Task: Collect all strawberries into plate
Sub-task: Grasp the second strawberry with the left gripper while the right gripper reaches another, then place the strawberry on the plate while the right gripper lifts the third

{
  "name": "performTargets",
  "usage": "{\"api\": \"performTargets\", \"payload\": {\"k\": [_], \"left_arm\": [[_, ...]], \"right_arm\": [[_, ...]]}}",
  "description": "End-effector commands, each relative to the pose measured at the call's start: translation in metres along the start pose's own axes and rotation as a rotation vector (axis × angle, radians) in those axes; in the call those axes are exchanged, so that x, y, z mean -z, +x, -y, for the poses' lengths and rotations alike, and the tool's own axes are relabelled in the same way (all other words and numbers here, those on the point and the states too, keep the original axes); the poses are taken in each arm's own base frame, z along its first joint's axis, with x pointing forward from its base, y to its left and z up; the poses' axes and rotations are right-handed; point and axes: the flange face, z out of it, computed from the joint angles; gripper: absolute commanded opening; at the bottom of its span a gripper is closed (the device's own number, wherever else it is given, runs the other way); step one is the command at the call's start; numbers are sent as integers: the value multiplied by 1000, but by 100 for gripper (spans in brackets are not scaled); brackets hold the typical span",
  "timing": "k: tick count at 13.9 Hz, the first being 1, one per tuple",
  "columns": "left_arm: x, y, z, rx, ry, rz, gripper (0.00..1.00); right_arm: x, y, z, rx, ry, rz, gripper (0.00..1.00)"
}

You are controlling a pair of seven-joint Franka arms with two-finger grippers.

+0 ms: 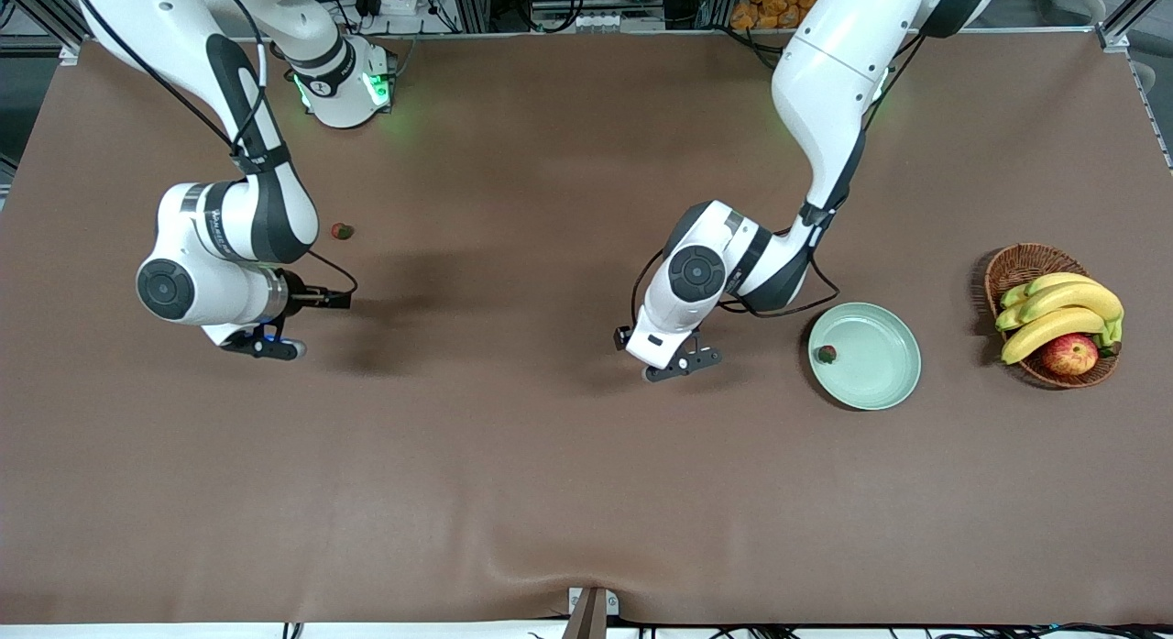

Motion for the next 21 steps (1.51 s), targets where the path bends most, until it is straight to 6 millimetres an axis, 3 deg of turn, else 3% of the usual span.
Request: {"api": "performTargets", "payload": {"k": [1, 2, 3, 5, 7, 10, 12, 15, 18, 20, 21], "left_arm": [[-10, 3, -5, -2, 10, -14, 60], [-11, 3, -5, -5, 9, -13, 55], [-14, 4, -5, -9, 10, -12, 42], [-2, 9, -8, -58, -4, -29, 0], [30, 23, -3, -86, -29, -58, 0], [122, 57, 40, -45, -6, -51, 0], [176, 86, 97, -90, 44, 0, 0], [211, 128, 200, -174, 88, 101, 0], [200, 165, 299, -232, 71, 148, 0], [175, 180, 339, -243, 54, 145, 0], [156, 181, 347, -234, 51, 133, 0]], "right_arm": [[-16, -22, -18, -3, -20, 92, 100], [-27, -26, -22, -9, -25, 116, 100], [-38, -29, -26, -17, -29, 144, 100], [-75, -30, -34, -36, -51, 208, 100], [-99, -30, -45, -52, -65, 266, 100], [-135, -28, -60, -52, -43, 340, 100], [-140, -28, -68, -35, -17, 353, 100], [-148, -26, -82, -21, 39, 371, 100], [-154, -29, -81, -16, 75, 383, 100], [-156, -32, -73, -20, 96, 387, 100], [-158, -33, -67, -17, 105, 390, 100]]}}
